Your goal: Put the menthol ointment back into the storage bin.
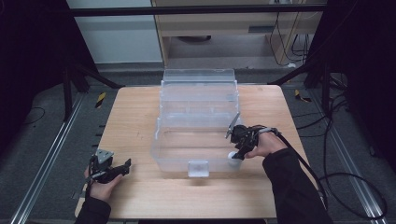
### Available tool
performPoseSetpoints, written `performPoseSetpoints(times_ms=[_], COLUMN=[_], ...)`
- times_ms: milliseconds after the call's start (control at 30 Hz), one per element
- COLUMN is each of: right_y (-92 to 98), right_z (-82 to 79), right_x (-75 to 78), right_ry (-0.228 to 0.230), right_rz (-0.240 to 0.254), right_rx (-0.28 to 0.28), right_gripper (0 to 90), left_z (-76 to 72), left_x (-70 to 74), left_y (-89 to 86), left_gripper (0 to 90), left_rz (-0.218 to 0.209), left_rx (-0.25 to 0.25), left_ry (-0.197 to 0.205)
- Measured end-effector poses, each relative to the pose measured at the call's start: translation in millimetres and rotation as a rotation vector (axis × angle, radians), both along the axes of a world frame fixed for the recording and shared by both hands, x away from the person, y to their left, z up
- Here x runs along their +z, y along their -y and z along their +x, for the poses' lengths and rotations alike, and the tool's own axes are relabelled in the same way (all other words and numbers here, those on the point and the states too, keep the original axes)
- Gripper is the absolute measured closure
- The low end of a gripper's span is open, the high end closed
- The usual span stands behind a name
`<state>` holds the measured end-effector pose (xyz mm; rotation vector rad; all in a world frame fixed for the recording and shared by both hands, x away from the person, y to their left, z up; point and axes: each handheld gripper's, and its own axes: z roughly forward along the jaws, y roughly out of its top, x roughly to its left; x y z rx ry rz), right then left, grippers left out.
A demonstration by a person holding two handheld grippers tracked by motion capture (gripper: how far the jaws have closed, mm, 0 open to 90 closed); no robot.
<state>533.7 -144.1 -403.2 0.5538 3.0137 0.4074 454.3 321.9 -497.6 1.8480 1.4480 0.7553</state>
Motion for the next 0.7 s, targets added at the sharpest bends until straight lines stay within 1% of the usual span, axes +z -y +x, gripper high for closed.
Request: performPoseSetpoints(times_ms=[100,200,267,300,333,367,433,500,533,567,600,633,667,700], right_y=[0.3,2.7,5.8,5.8,10.3,12.4,17.4,24.3,26.9,31.9,35.8,35.8,44.9,44.9], right_z=[-1.1,-3.5,-5.8,-5.8,-9.4,-11.3,-16.1,-20.2,-21.9,-24.8,-27.3,-27.3,-31.9,-31.9], right_x=[1.3,5.7,9.2,9.2,12.9,15.0,18.9,23.0,24.4,27.0,28.5,28.5,30.6,30.6], right_ry=[0.003,0.02,0.042,0.042,0.073,0.093,0.133,0.165,0.174,0.181,0.198,0.198,0.243,0.243], right_rz=[0.003,0.026,0.053,0.053,0.094,0.109,0.152,0.197,0.217,0.251,0.281,0.281,0.336,0.336], right_rx=[-0.005,-0.021,-0.041,-0.041,-0.064,-0.074,-0.1,-0.123,-0.143,-0.171,-0.196,-0.196,-0.243,-0.243], right_gripper=[50.8,48.5,47.8,47.8,44.7,44.1,38.5,36.6,35.2,34.2,31.9,31.9,28.7,28.7], left_z=[0.2,0.1,-0.2,-0.2,-0.4,-0.4,-0.5,-0.8,-0.8,-1.0,-1.2,-1.3,-1.6,-1.6], left_x=[0.0,0.3,0.7,0.7,0.7,0.7,1.0,1.3,1.3,1.6,1.8,1.8,2.0,2.0], left_y=[0.4,0.0,-0.1,-0.1,0.1,0.4,0.9,1.7,1.7,2.1,2.5,2.8,3.3,3.3], left_gripper=[17.1,17.1,17.1,17.1,17.1,17.1,17.1,17.4,17.4,17.7,17.8,17.8,18.2,18.3], left_rz=[0.0,-0.001,-0.003,-0.003,-0.004,-0.004,-0.005,-0.004,-0.004,-0.003,-0.003,-0.005,-0.006,-0.006], left_rx=[-0.002,-0.001,-0.001,-0.001,-0.002,-0.003,-0.005,-0.006,-0.006,-0.008,-0.009,-0.011,-0.012,-0.012], left_ry=[0.001,0.003,0.004,0.004,0.004,0.004,0.005,0.008,0.008,0.007,0.006,0.006,0.006,0.006])
